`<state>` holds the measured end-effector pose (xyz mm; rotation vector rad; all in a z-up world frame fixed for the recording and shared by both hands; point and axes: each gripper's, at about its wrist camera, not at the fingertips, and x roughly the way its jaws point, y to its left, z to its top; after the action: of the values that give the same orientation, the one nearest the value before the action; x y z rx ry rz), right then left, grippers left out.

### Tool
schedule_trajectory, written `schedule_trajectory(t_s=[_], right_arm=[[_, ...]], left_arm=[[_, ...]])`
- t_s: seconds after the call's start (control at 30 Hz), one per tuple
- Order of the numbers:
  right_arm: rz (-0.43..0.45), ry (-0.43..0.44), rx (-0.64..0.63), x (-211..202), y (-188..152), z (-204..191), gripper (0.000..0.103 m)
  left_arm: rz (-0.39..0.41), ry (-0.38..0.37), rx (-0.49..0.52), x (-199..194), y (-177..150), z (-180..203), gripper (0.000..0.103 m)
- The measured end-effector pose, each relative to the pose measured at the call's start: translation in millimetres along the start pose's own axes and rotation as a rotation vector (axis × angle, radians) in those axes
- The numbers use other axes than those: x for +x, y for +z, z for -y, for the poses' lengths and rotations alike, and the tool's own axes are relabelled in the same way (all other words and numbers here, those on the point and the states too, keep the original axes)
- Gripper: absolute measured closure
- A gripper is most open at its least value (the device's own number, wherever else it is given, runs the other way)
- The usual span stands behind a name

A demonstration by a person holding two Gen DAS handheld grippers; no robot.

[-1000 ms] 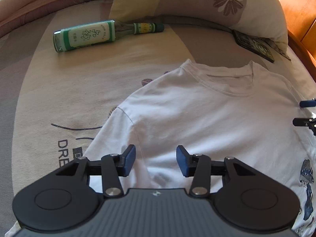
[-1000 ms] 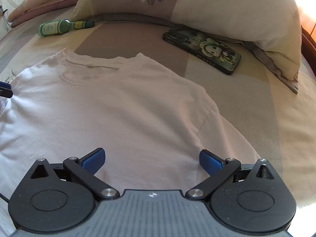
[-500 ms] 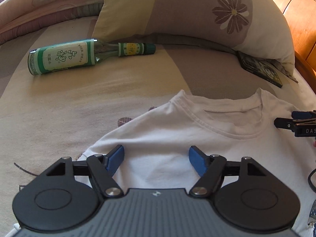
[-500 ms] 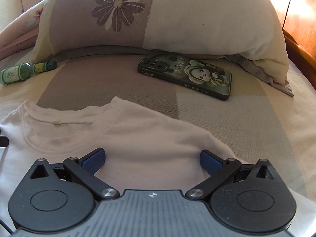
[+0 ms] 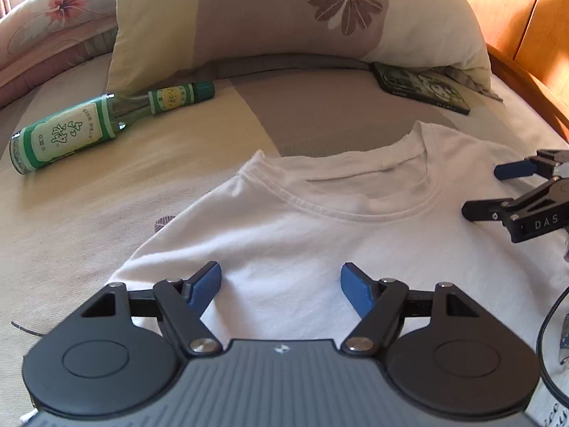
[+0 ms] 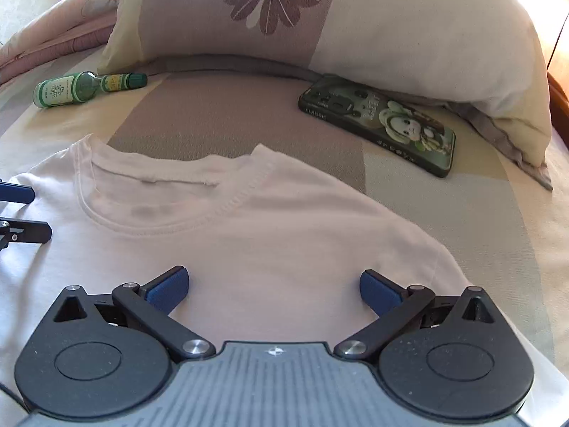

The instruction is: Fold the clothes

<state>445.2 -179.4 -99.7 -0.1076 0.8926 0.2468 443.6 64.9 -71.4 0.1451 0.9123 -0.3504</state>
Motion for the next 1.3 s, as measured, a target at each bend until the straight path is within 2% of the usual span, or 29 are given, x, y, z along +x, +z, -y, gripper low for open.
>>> schedule_trajectory(t_s=[0.03, 0.13, 0.2, 0.3, 0.4, 0.53, 0.6, 0.63, 0.7, 0.8, 0.87, 0.93, 1.0, 1.13, 1.3], right_arm=[[0.029, -0.002, -0.010, 5.5, 3.4, -0.9, 0.000], [0.039, 0.001, 0.002, 24.9, 30.3, 3.6, 0.000], [0.010, -0.015, 0.007, 36.7, 50.4, 6.4, 0.000], [-0.024, -0.005, 0.042, 29.8, 61.6, 11.0, 0.000], [-0.012, 0.001, 0.053, 3.5, 47.5, 12.3, 0.000], [-0.033, 0.040, 0.069, -18.0, 13.1, 10.8, 0.000], [-0.056, 0.055, 0.066, -14.5, -0.4, 7.6, 0.000], [-0.059, 0.056, 0.058, -10.9, -3.8, 5.6, 0.000], [-0.008, 0.026, 0.000, -4.7, -4.9, -1.9, 0.000], [0.020, 0.022, -0.017, 17.4, 19.8, 0.6, 0.000], [0.007, 0.014, -0.010, 29.2, 39.2, 5.1, 0.000], [-0.016, -0.004, -0.001, 28.3, 52.4, 9.0, 0.000], [0.000, 0.022, -0.008, 11.0, 51.1, 11.1, 0.000], [-0.005, 0.072, -0.060, -30.3, 24.5, 5.5, 0.000], [-0.100, 0.185, -0.146, -74.2, -36.0, -9.1, 0.000]], left_arm=[[0.011, 0.009, 0.007, 5.3, 0.8, 0.5, 0.022], [0.023, 0.013, -0.044, 22.7, 21.4, -7.3, 0.010], [0.030, 0.018, -0.054, 28.5, 35.3, -7.2, 0.011], [0.038, 0.008, -0.062, 21.2, 52.6, -4.4, 0.017], [0.084, -0.052, -0.062, 1.0, 54.0, 0.4, 0.016], [0.030, -0.171, -0.082, 6.8, 40.7, 7.3, 0.016], [0.005, -0.161, -0.066, 19.9, 34.7, 10.6, 0.016], [0.017, -0.142, -0.052, 24.8, 34.7, 11.2, 0.016], [0.038, -0.104, -0.024, 34.5, 35.5, 12.3, 0.015], [0.014, -0.071, -0.021, 46.6, 50.1, 10.4, 0.010], [0.006, -0.065, -0.040, 44.4, 58.0, 9.3, 0.011], [0.029, -0.062, -0.012, 32.4, 64.3, 8.8, 0.011], [0.062, -0.055, -0.004, 14.7, 66.4, 7.0, 0.011], [0.058, -0.058, 0.047, -19.5, 51.1, 8.6, 0.011], [-0.024, -0.091, 0.174, -49.0, -1.0, 30.6, 0.011]])
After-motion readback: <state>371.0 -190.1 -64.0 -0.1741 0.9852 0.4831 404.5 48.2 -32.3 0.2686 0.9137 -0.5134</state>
